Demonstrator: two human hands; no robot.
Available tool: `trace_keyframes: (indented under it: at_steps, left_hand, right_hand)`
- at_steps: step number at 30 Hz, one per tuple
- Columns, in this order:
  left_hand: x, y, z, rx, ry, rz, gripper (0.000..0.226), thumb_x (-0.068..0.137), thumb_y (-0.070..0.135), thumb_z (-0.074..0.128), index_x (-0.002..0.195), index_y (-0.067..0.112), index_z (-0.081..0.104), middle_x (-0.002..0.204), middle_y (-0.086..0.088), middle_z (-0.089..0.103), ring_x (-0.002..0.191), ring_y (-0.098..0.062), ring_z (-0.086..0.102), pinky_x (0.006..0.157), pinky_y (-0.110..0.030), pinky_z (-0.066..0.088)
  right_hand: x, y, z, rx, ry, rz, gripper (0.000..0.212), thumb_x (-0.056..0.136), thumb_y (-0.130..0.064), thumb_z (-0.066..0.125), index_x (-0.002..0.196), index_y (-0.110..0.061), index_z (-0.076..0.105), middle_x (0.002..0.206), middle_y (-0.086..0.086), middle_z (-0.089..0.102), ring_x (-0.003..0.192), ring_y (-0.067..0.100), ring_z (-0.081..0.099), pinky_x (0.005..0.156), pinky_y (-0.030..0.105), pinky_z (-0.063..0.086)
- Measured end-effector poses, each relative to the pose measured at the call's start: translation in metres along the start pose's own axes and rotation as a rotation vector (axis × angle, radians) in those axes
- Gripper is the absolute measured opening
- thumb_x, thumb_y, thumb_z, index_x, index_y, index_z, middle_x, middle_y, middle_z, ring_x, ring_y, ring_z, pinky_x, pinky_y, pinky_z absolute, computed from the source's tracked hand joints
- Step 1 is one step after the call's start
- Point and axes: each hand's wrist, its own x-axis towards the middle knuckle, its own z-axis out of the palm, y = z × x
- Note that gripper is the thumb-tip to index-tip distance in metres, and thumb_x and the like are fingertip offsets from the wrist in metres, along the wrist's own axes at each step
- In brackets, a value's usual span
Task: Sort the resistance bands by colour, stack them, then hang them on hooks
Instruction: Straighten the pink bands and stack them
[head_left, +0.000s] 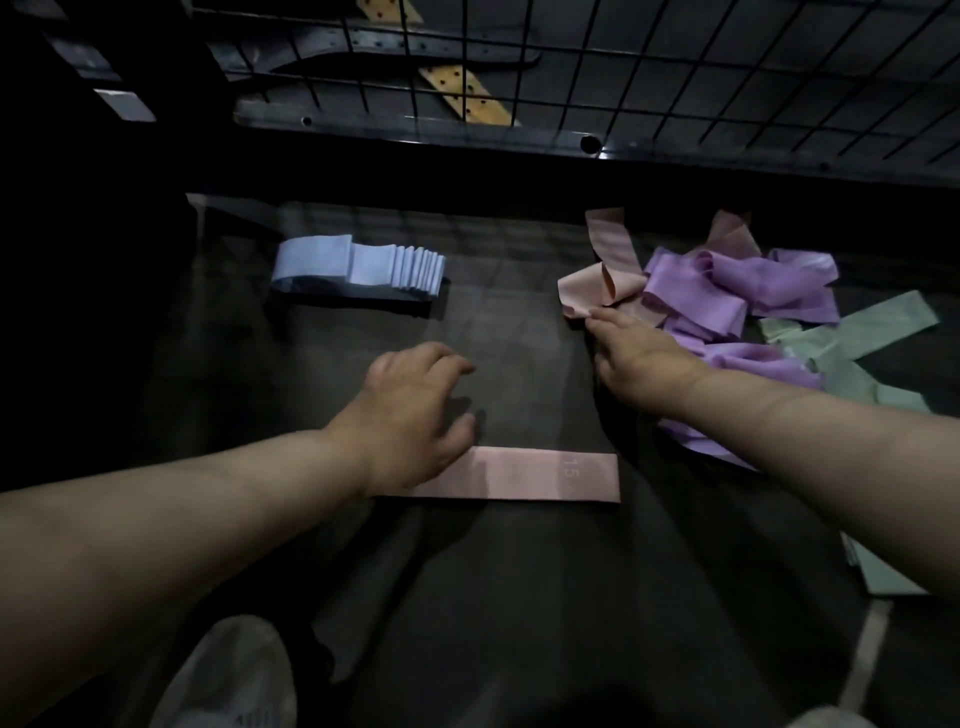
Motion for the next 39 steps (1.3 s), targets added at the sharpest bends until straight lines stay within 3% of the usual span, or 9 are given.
trace_keyframes:
  at_steps: [2, 5, 9, 14, 18, 22, 26, 30, 39]
  left_hand:
    - [0.015, 0.014, -0.008, -0.123, 0.005, -0.042, 0.055, 0.089, 0.046, 0.056, 0.138, 0.023, 0.048, 0.136, 0.002, 0.047, 0.13, -0.018, 0.041, 0.113, -0.033, 0.025]
    - [0.037, 0.026, -0.019, -0.348, 0.018, -0.13, 0.052, 0.09, 0.033, 0.064, 0.139, 0.024, 0.048, 0.141, 0.0, 0.046, 0.131, -0.016, 0.044, 0.112, -0.03, 0.033]
    - [0.054, 0.034, -0.027, -0.662, 0.025, -0.116, 0.062, 0.09, 0.02, 0.067, 0.146, 0.03, 0.041, 0.148, 0.003, 0.043, 0.135, -0.005, 0.038, 0.105, -0.018, 0.032]
    - [0.062, 0.043, -0.029, -0.95, -0.018, -0.042, 0.068, 0.081, 0.029, 0.075, 0.139, 0.038, 0.043, 0.138, 0.013, 0.054, 0.128, 0.006, 0.044, 0.106, -0.02, 0.036]
    - [0.063, 0.044, -0.026, -1.005, -0.044, -0.085, 0.041, 0.088, 0.013, 0.071, 0.127, 0.019, 0.058, 0.12, 0.002, 0.068, 0.115, -0.007, 0.062, 0.104, -0.034, 0.049]
    - [0.053, 0.037, -0.03, -1.048, -0.176, -0.132, 0.017, 0.088, 0.01, 0.071, 0.104, 0.014, 0.067, 0.107, -0.01, 0.073, 0.103, -0.022, 0.069, 0.097, -0.038, 0.054]
    - [0.042, 0.028, -0.032, -1.133, -0.26, -0.156, 0.007, 0.088, 0.011, 0.069, 0.095, 0.012, 0.068, 0.091, -0.005, 0.072, 0.085, -0.014, 0.068, 0.082, -0.026, 0.055]
    - [0.033, 0.019, -0.034, -1.208, -0.311, -0.198, 0.005, 0.089, 0.011, 0.066, 0.093, 0.014, 0.066, 0.077, 0.001, 0.067, 0.065, -0.007, 0.06, 0.059, -0.02, 0.047]
    - [0.031, 0.004, -0.038, -1.268, -0.234, -0.214, 0.012, 0.079, 0.009, 0.066, 0.09, 0.014, 0.066, 0.077, -0.002, 0.066, 0.063, -0.013, 0.059, 0.06, -0.024, 0.047]
  right_hand:
    - [-0.001, 0.0, -0.01, 0.103, 0.184, -0.072, 0.048, 0.09, -0.01, 0.059, 0.137, -0.01, 0.054, 0.141, 0.011, 0.052, 0.126, 0.033, 0.051, 0.107, 0.038, 0.04]
    - [-0.005, -0.007, -0.033, 0.345, 0.438, -0.142, 0.03, 0.081, -0.006, 0.073, 0.109, -0.009, 0.065, 0.11, 0.011, 0.066, 0.099, 0.021, 0.063, 0.088, 0.018, 0.043]
    - [-0.014, -0.029, -0.069, 0.57, 0.496, -0.149, 0.03, 0.077, 0.001, 0.073, 0.083, -0.024, 0.058, 0.081, -0.004, 0.062, 0.07, -0.003, 0.06, 0.069, 0.011, 0.046]
    - [-0.026, -0.055, -0.097, 0.892, 0.443, -0.239, 0.038, 0.079, 0.002, 0.074, 0.098, -0.025, 0.055, 0.091, -0.003, 0.062, 0.081, 0.003, 0.063, 0.075, 0.021, 0.054]
    - [-0.028, -0.067, -0.109, 1.183, 0.371, -0.118, 0.034, 0.087, 0.005, 0.068, 0.116, -0.009, 0.059, 0.105, 0.011, 0.066, 0.089, 0.012, 0.07, 0.075, 0.029, 0.057]
    - [-0.02, -0.063, -0.121, 1.444, 0.423, 0.088, 0.02, 0.092, 0.002, 0.061, 0.104, -0.013, 0.064, 0.092, 0.003, 0.07, 0.081, 0.015, 0.07, 0.066, 0.031, 0.058]
    - [-0.013, -0.049, -0.128, 1.513, 0.479, 0.25, 0.018, 0.094, 0.001, 0.058, 0.105, -0.012, 0.065, 0.09, 0.006, 0.07, 0.073, 0.015, 0.069, 0.063, 0.032, 0.059]
    - [-0.011, -0.029, -0.126, 1.56, 0.509, 0.358, 0.016, 0.098, -0.003, 0.055, 0.111, -0.009, 0.062, 0.096, 0.009, 0.07, 0.082, 0.018, 0.072, 0.069, 0.034, 0.06]
    - [-0.017, -0.014, -0.106, 1.516, 0.461, 0.423, 0.01, 0.099, -0.003, 0.051, 0.098, -0.009, 0.06, 0.094, 0.009, 0.067, 0.077, 0.015, 0.071, 0.065, 0.03, 0.06]
